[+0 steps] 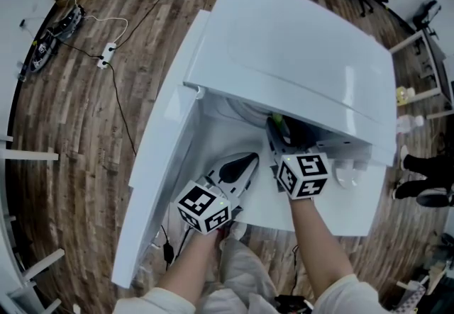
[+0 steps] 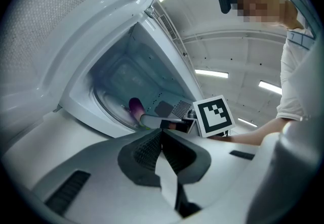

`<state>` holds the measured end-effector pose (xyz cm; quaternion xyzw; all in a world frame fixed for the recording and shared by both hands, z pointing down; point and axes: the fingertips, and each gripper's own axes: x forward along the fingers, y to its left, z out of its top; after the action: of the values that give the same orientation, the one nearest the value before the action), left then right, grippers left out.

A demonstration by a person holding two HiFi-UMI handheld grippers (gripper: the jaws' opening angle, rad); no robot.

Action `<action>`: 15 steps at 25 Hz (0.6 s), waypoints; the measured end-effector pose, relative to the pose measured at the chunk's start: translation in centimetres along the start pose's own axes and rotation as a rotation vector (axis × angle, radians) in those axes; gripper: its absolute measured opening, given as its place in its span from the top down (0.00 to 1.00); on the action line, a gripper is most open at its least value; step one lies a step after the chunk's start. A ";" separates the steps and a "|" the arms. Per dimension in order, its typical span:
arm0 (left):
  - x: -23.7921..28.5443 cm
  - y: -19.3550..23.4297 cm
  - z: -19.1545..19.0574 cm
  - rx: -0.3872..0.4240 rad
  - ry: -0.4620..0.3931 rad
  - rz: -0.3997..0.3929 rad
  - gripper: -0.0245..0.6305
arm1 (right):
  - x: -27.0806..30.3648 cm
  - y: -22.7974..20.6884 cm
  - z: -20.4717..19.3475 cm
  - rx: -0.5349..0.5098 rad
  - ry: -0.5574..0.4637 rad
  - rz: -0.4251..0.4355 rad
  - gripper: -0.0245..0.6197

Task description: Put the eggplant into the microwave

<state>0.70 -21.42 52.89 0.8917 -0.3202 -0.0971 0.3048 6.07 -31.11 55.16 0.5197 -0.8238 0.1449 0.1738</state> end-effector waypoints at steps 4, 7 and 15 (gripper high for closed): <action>-0.1 0.0 -0.1 0.003 0.004 0.002 0.96 | -0.4 -0.2 -0.3 0.006 -0.001 -0.007 0.67; -0.1 -0.1 -0.2 0.005 0.009 0.002 0.96 | -0.7 -0.4 -0.5 0.012 0.000 -0.014 0.67; 0.1 -0.7 -0.4 0.013 0.013 -0.008 0.96 | -1.7 -0.8 -0.8 0.021 -0.006 -0.033 0.67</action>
<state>1.31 -20.85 52.80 0.8956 -0.3152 -0.0904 0.3006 7.57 -29.78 55.20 0.5355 -0.8140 0.1492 0.1685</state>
